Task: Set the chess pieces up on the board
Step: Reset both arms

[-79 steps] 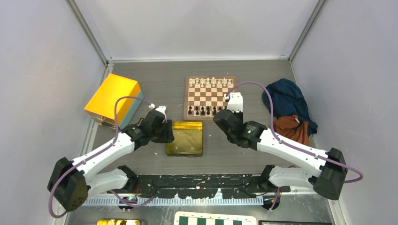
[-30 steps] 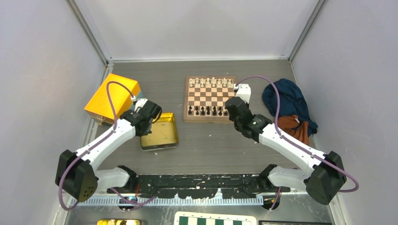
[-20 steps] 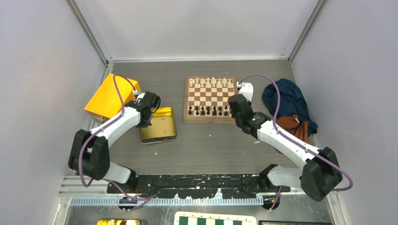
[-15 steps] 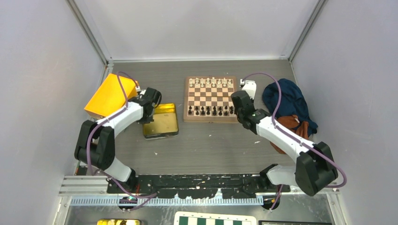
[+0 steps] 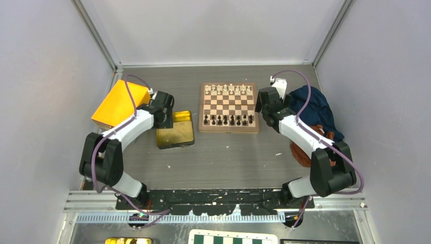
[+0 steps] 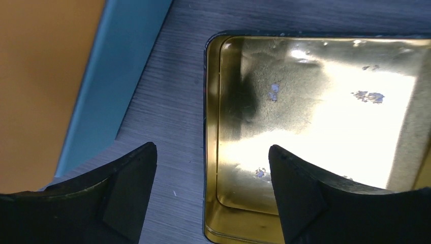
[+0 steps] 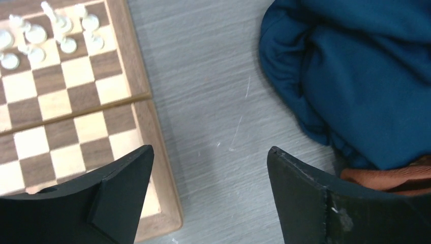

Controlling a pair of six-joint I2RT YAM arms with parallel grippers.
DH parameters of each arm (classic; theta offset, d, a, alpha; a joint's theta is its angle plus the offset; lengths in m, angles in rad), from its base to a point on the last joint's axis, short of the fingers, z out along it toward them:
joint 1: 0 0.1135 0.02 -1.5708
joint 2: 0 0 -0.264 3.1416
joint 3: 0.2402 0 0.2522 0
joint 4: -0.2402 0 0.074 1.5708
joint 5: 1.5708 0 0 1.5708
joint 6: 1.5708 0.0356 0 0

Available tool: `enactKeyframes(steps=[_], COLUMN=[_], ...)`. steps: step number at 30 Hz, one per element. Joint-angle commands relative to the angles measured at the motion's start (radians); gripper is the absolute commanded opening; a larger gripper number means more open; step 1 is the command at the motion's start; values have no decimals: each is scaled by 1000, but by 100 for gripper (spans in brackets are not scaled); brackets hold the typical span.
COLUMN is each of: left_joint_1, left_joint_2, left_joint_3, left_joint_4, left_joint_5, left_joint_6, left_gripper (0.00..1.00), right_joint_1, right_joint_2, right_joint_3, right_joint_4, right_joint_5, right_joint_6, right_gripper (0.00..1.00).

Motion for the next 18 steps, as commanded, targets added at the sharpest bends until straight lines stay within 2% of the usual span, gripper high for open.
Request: enactKeyframes(steps=[1,3,10,14,18], left_joint_1=[10,10,8,8,8], left_joint_2=[-135,-185,-298,-334,-361], left_joint_3=[40,35,24,21,11], left_joint_4=[21,17,35,60,85], left_joint_5=[-8,4,90,101,105], left_joint_6=[14,15,7,27,45], left_gripper=[83,84,87,90,100], right_joint_1=[-14,-14,-14,-14,-14], right_joint_2=[18,11,-58,-71,-59], right_joint_3=[87,89,58,62,85], right_joint_4=[-5,-38,-90,-103,-123], right_joint_5=[80,119,232,245,258], right_joint_6=[33,80,138,135,125], right_gripper=[92,99,100,100,100])
